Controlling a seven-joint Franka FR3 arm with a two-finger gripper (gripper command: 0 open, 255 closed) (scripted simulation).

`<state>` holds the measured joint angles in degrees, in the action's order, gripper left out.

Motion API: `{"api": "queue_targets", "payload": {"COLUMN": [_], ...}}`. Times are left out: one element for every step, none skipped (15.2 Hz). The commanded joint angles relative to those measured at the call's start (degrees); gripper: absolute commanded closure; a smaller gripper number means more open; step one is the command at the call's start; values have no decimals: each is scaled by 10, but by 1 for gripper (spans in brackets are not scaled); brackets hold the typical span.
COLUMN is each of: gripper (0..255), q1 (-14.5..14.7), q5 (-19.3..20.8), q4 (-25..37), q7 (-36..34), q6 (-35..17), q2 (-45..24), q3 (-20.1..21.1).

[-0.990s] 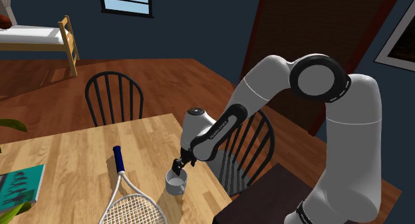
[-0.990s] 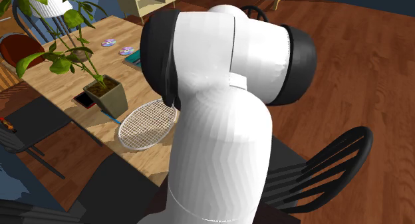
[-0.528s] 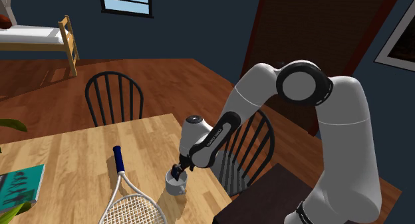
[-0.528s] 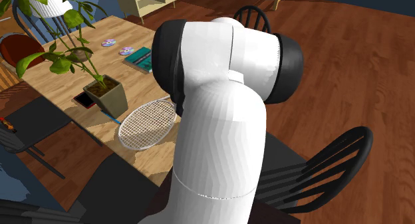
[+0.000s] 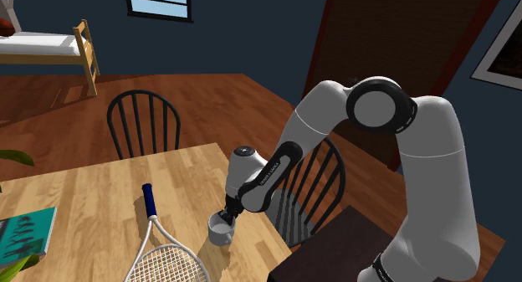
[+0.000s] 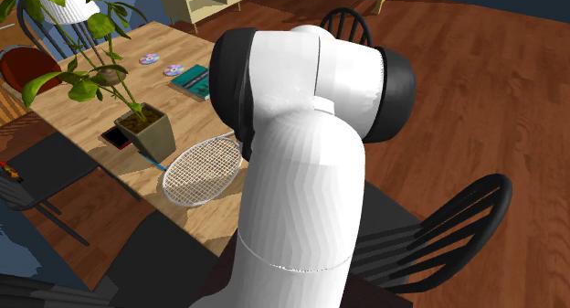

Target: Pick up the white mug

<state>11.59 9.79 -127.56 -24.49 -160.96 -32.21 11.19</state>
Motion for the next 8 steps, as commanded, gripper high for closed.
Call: {"api": "queue_targets", "payload": {"gripper": [255, 255, 255, 255, 255, 255, 255, 255], "q1": [0, 0, 0, -2, -4, -7, -9, -11], "q5": [0, 0, 0, -2, -4, -7, -9, -11], "q4": [0, 0, 0, -2, -5, -7, -9, -11], "q7": [0, 0, 0, 1, 3, 4, 6, 7], "q6": [0, 0, 0, 6, 11, 17, 22, 28], "q2": [0, 0, 0, 8, 16, 23, 31, 39], "q3": [0, 0, 0, 3, 6, 9, 11, 14]}}
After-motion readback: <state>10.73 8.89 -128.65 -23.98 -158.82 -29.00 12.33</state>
